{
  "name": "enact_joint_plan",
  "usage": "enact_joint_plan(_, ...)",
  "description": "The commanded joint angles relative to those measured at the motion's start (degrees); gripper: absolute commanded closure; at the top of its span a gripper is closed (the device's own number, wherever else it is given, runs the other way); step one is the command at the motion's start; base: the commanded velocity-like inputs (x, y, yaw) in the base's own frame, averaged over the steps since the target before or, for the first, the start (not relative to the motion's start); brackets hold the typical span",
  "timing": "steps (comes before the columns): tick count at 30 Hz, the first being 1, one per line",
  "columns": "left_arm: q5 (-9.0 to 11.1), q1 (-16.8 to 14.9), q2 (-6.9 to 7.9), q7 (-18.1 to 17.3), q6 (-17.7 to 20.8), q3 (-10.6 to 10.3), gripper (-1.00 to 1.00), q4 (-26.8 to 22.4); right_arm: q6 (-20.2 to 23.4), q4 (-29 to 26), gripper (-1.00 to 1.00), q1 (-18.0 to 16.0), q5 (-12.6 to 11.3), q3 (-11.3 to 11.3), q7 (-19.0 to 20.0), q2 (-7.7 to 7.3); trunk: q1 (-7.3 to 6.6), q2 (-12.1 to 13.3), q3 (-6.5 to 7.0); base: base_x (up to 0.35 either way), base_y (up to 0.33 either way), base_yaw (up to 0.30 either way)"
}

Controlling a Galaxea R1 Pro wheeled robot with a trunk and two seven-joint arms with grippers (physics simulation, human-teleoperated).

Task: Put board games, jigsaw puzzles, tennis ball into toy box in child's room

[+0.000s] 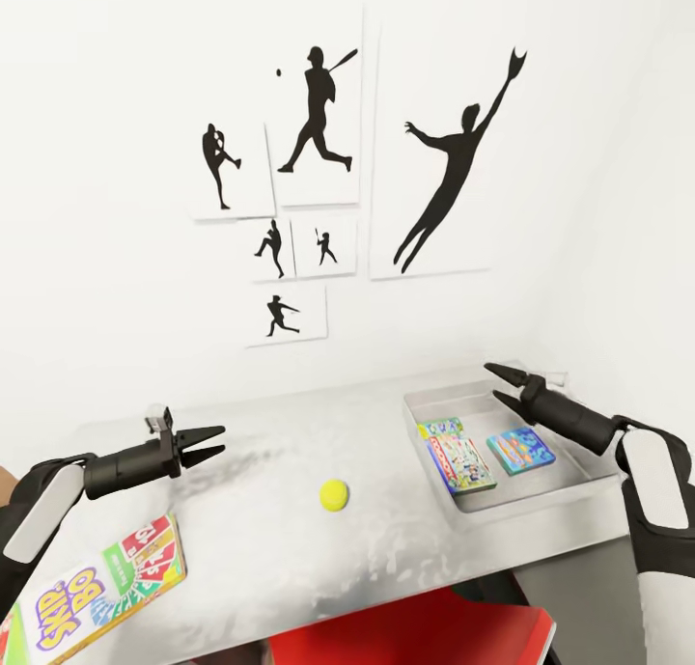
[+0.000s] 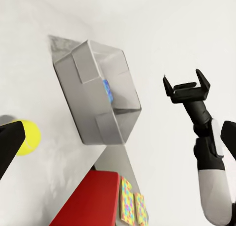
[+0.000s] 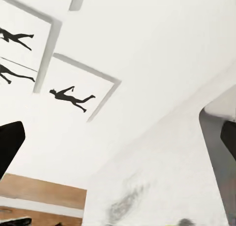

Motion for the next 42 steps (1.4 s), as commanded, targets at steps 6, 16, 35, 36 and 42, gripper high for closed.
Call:
enact_joint_plan(6,0.1,0.1,0.33,-0.2,0.2,0.2,-1.0,0.0,0.2,-7.0,-1.0,9.0,0.8,0.0,8.7,0.38,0.04,-0.1,0.46,0.0,0.0,0.0)
enact_joint_plan(16,0.2,0.8,0.5,-1.7,0.5,0.2,-1.0,0.0,-5.4,-9.5,-1.0,18.6,1.3,0.0,18.1,0.41,0.04,-0.1,1.4,0.0,0.0,0.0)
enact_joint_plan(35,-4.7,-0.6,-1.81,1.9,1.1,-0.7,-1.0,-1.0,-6.8,-9.9,-1.0,18.3,7.6,0.0,2.4,0.53,0.04,-0.1,3.05,0.0,0.0,0.0)
enact_joint_plan(36,-5.3,-0.8,-2.19,2.8,1.2,-0.7,-1.0,-1.1,-6.7,-9.9,-1.0,18.0,7.6,0.0,1.7,0.53,0.04,-0.1,3.1,0.0,0.0,0.0)
enact_joint_plan(42,-9.6,-6.2,-6.87,11.0,1.5,-1.1,-1.0,0.1,-6.5,-9.8,-1.0,15.6,8.1,0.3,-3.4,0.66,0.04,-0.1,3.23,0.0,0.0,0.0)
